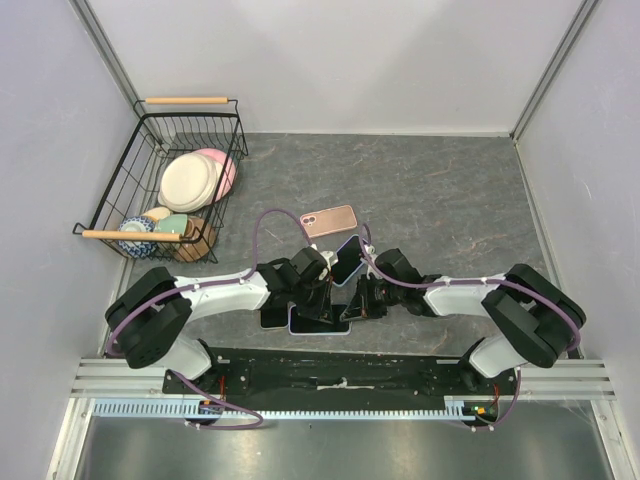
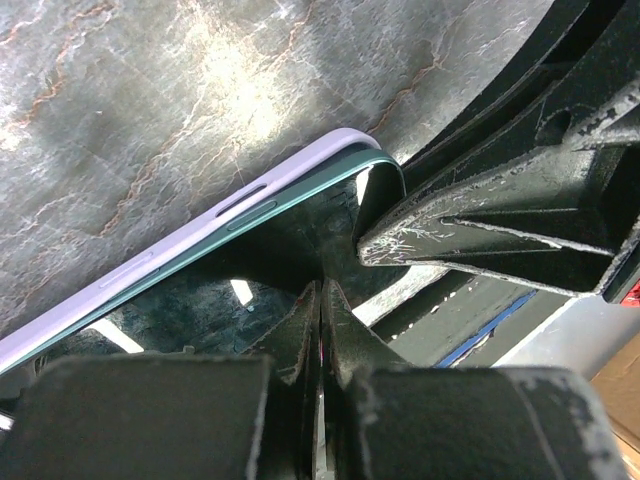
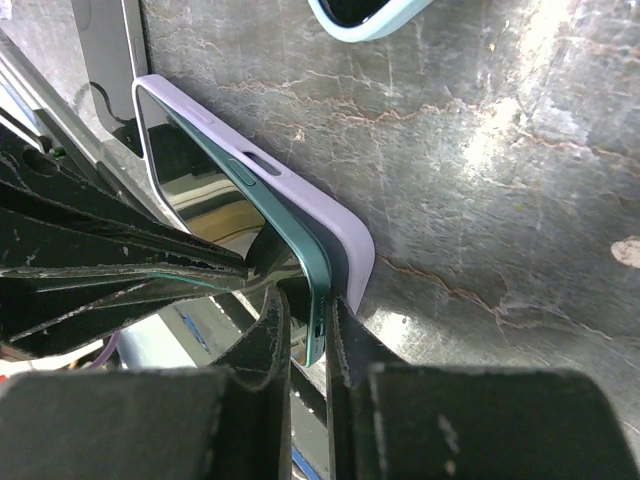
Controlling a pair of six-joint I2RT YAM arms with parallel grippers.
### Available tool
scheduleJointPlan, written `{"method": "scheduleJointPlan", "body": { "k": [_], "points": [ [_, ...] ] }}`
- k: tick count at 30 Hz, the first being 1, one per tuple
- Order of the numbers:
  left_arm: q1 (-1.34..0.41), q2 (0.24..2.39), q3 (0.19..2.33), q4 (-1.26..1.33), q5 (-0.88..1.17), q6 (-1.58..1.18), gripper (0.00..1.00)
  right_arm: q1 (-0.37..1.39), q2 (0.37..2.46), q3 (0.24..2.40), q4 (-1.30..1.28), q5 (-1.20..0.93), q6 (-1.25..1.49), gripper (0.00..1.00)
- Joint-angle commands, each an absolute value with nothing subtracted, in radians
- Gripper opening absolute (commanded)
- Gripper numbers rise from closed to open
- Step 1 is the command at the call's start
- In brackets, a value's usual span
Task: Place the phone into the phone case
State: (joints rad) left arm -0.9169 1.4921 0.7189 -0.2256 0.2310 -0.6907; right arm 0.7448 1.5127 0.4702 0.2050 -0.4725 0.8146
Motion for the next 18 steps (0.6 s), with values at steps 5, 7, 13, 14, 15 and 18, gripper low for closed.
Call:
{"method": "scheduleJointPlan", "body": {
  "k": [5,7,13,14,15,18],
  "points": [
    [-0.922,1.532,0.716,-0.328,0.14,-0.696,0.02,0.796,1.513,0.485,-0.067,-0.218,0.66,0.21],
    [-0.92,1.539,0.716,-0.331,0.143,-0.698,0.02,0.798,1.506,0.491,-0.084,-0.213,0.655,0.25],
    [-0.922,1.572,0.719,-0.344,0.14,-0.7,0.02,0.798,1.476,0.515,-0.155,-0.19,0.617,0.35],
    [-0.922,1.577,0.719,-0.345,0.137,-0.703,0.02,0.798,1.47,0.52,-0.163,-0.189,0.614,0.37],
    [-0.922,1.585,0.719,-0.347,0.133,-0.704,0.02,0.799,1.467,0.526,-0.17,-0.189,0.604,0.38],
    [-0.922,1.597,0.722,-0.356,0.126,-0.707,0.02,0.799,1.444,0.537,-0.199,-0.189,0.595,0.44]
  ]
}}
